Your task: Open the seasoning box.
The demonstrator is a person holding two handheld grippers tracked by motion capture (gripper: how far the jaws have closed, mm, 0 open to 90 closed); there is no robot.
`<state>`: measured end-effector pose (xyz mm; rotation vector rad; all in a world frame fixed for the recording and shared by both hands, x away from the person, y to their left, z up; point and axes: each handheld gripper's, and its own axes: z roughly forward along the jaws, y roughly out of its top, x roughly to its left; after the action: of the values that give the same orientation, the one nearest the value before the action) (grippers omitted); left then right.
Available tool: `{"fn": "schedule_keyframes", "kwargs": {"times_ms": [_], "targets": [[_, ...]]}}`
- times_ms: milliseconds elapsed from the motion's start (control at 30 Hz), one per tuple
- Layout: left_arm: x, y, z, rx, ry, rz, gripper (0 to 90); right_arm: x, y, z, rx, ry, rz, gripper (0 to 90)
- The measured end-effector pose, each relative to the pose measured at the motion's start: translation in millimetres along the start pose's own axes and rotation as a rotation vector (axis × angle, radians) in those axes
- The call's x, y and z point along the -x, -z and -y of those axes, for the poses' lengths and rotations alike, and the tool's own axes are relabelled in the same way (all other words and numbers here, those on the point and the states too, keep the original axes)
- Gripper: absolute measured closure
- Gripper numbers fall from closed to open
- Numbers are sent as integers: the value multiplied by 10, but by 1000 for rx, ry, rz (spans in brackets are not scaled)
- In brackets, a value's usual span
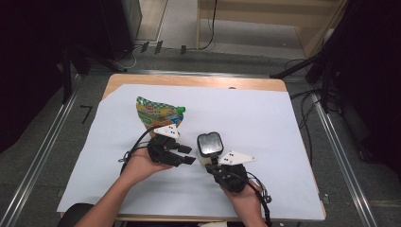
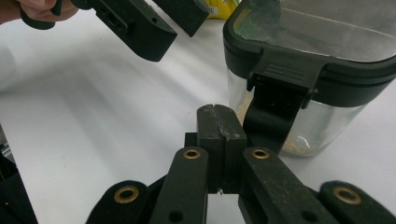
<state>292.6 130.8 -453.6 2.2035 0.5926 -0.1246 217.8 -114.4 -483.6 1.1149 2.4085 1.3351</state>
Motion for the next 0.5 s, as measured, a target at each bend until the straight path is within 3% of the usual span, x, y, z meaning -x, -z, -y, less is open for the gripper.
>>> {"fn": "schedule_keyframes", "kwargs": {"times_ms": [500], "targets": [[-27, -12, 17, 3, 1, -12, 478, 120, 93, 37, -7, -11, 23, 900]]}}
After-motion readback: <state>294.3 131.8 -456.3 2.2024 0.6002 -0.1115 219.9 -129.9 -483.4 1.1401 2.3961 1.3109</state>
